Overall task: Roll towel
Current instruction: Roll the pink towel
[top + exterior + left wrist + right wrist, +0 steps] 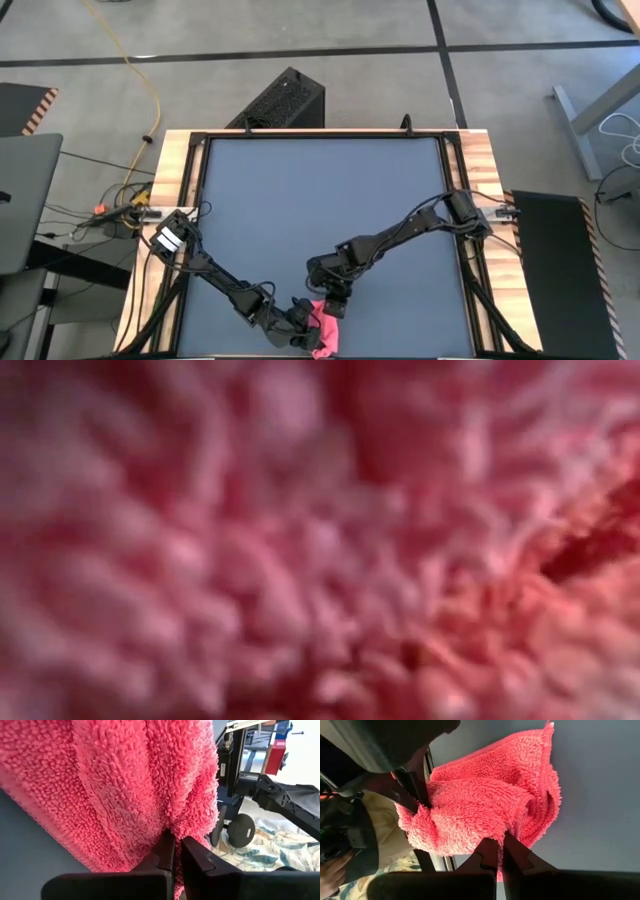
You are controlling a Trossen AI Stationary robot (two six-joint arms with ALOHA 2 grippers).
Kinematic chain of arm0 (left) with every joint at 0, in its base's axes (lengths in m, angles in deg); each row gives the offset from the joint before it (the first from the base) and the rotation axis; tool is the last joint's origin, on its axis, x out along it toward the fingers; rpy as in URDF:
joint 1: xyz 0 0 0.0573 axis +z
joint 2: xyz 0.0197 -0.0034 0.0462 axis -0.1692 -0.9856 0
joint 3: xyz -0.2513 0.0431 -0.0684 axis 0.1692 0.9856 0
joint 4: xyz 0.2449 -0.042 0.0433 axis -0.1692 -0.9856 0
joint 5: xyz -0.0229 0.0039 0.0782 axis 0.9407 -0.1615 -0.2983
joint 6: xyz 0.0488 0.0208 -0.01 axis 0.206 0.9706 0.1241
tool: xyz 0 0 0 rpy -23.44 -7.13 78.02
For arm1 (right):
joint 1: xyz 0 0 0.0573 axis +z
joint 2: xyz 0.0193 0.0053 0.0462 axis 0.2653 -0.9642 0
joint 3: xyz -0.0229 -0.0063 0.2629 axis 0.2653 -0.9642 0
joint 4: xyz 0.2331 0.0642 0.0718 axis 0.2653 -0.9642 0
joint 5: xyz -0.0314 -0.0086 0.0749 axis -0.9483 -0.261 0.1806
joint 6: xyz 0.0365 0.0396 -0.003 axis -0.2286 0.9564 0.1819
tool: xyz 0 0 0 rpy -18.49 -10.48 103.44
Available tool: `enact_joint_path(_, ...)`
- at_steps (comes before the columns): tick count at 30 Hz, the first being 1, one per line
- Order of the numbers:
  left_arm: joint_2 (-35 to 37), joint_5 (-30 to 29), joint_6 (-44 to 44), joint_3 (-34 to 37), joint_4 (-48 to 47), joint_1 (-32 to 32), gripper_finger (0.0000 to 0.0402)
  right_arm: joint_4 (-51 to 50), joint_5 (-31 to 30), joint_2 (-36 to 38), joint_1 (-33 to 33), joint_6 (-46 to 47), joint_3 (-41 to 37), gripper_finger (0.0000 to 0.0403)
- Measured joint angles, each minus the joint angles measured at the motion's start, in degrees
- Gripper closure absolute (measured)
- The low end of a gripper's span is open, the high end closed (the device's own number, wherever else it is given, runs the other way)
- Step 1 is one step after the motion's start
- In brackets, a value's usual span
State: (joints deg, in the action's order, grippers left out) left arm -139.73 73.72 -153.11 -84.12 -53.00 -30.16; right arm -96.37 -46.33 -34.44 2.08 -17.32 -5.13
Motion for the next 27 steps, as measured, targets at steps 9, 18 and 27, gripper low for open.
enact_joint_path(9,0.02,2.65,-0.17,0.0,-0.07,1.15,0.0401,1.31,-1.3,2.33,0.14,-3.03,0.89,0.0378)
enact_joint_path(18,0.02,0.99,1.09,0.0,-0.02,1.18,0.0401,-3.94,-2.16,2.49,0.35,-5.39,3.52,0.0377)
enact_joint_path(27,0.0,-4.41,5.1,-2.34,-4.68,0.94,0.0401,-11.63,-6.98,1.79,0.21,-9.83,3.52,0.0366)
